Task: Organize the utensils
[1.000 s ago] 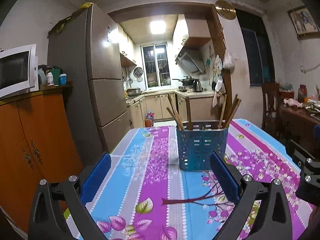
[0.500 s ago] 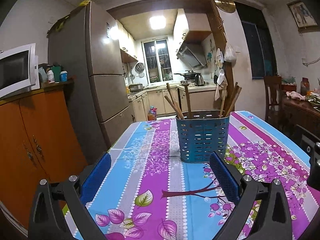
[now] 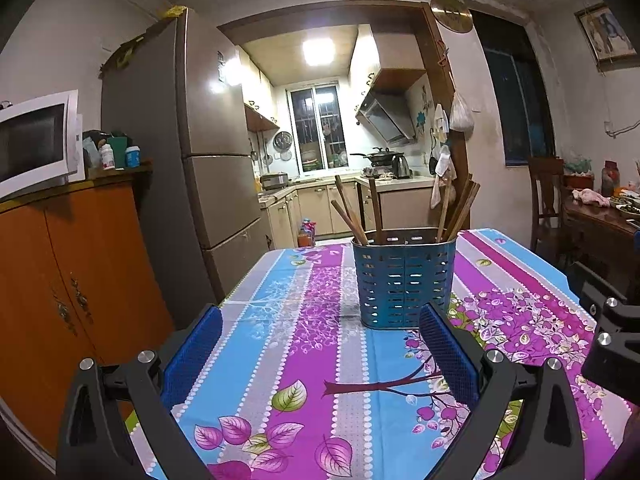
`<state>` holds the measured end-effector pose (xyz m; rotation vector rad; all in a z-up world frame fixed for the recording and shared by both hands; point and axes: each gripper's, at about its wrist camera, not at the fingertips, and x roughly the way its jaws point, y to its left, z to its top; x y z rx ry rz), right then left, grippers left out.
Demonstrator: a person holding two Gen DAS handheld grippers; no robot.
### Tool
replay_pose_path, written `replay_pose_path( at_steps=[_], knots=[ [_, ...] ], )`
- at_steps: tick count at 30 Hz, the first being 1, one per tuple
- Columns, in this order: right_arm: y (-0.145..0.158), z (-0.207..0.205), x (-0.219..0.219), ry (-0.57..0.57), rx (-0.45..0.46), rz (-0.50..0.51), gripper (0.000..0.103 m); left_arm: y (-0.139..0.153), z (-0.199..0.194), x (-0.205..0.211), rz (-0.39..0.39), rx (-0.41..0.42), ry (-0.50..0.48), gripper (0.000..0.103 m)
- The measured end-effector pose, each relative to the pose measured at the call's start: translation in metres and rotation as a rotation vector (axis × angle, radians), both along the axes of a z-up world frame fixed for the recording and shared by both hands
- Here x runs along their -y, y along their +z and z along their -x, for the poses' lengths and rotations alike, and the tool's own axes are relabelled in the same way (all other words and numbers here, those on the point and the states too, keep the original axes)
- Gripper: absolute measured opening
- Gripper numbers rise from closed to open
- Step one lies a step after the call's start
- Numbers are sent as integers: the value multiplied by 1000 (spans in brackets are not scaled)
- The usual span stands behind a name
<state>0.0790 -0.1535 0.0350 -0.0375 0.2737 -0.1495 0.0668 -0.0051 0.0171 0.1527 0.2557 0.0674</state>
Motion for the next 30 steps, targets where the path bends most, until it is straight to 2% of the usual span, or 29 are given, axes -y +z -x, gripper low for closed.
replay_pose_path(
  at_steps=[11,21,30],
  knots=[
    [4,1,-1,-31,1,24,98,5,4,-2,17,13,-3,98],
    [3,1,1,-34,-15,24,98,2,6,6,-2,-20,-60,98],
    [-2,-4,5,-54,-48,27,98,0,3,7,20,-53,-74,98]
  ],
)
